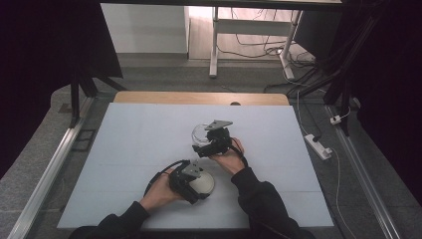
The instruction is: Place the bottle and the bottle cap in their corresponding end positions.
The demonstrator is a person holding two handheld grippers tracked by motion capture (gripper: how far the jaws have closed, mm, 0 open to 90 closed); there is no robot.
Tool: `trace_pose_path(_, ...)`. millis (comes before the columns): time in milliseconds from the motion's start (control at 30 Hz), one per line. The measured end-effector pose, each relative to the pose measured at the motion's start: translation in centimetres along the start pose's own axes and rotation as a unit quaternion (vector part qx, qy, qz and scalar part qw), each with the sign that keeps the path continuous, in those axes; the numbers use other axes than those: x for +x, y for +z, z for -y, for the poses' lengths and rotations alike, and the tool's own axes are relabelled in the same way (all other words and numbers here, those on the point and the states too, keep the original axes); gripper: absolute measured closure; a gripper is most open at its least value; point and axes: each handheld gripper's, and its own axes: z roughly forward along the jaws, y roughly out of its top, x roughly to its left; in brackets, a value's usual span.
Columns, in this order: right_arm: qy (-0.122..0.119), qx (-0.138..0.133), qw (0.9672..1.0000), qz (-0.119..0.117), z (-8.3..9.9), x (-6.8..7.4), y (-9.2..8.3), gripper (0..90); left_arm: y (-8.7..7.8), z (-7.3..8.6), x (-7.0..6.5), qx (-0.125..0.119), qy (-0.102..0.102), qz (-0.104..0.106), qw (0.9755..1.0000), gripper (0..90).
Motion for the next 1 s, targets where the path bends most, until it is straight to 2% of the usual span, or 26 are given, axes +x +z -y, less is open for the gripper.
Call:
trace_pose_path(67, 0.007, -0.001, 1.0000, -0.004, 0.0, -0.1, 0.0, 4.3, 0.0, 0.0, 0.0, 0.000, 0.002, 0.003, 1.0000, 6.6)
trace_pose_path(233, 0.007, -0.003, 1.0000, -0.004, 0.0, 0.0, 0.0, 3.2, -0.2, 0.2, 0.3, -0.015, -0.019, 0.017, 0.9996, 2.3)
trace_pose_path(367, 0.009, -0.006, 0.9999, -0.008, -0.1, -0.1, -0.2, 1.9, -0.5, 0.2, 0.2, -0.024, -0.026, 0.022, 0.9991, 0.0)
trace_pose_path(600, 0.012, -0.014, 0.9998, -0.010, -0.3, 0.0, -1.0, 0.0, -1.5, 0.0, 0.1, -0.043, -0.030, 0.023, 0.9984, 0.0)
trace_pose_path(833, 0.009, -0.012, 0.9999, -0.004, -0.2, 0.3, -1.6, 0.0, -2.8, 0.3, 0.2, -0.068, -0.052, 0.023, 0.9960, 0.0)
trace_pose_path(967, 0.011, -0.013, 0.9998, -0.004, 0.0, 0.3, -1.9, 0.0, -3.4, 0.4, 0.2, -0.078, -0.076, 0.027, 0.9937, 0.0)
trace_pose_path(1000, 0.012, -0.013, 0.9998, -0.004, 0.0, 0.2, -2.0, 0.0, -3.6, 0.4, 0.3, -0.078, -0.076, 0.029, 0.9936, 0.0)
